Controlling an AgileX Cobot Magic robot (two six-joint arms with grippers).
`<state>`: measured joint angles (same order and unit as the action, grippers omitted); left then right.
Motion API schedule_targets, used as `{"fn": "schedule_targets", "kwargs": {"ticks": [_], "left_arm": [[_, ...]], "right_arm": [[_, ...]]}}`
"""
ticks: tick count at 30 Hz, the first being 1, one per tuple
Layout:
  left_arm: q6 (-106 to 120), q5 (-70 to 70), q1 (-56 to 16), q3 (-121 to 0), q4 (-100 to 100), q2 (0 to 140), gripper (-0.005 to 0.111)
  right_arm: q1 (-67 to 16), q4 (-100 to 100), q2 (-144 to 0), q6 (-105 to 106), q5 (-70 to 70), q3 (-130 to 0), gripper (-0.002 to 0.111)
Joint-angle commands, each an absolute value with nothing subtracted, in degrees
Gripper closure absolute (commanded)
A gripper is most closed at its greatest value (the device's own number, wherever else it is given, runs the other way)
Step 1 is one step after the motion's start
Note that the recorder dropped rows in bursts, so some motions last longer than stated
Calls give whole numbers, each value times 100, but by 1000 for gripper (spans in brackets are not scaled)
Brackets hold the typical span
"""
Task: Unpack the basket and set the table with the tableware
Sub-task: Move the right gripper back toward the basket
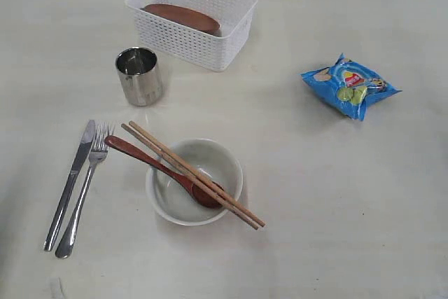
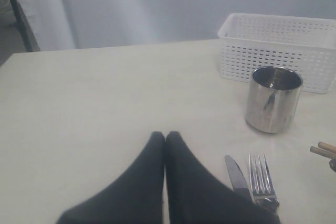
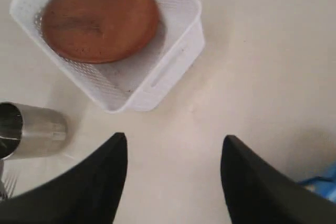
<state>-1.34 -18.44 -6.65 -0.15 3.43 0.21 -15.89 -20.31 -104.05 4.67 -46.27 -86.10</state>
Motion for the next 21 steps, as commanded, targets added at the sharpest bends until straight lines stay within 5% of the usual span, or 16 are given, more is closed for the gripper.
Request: {"fn": "schedule_targets", "kwargs": {"ticks": [1,21], "left_arm": [[-126,-1834,-652,0,295,0,107],[-126,-1834,-652,0,295,0,107]], "right_arm": [[-1769,-2117,-11399,-185,-5110,-9602,56],[-2243,-1379,-13501,-1409,-6105,-12127,56]]}}
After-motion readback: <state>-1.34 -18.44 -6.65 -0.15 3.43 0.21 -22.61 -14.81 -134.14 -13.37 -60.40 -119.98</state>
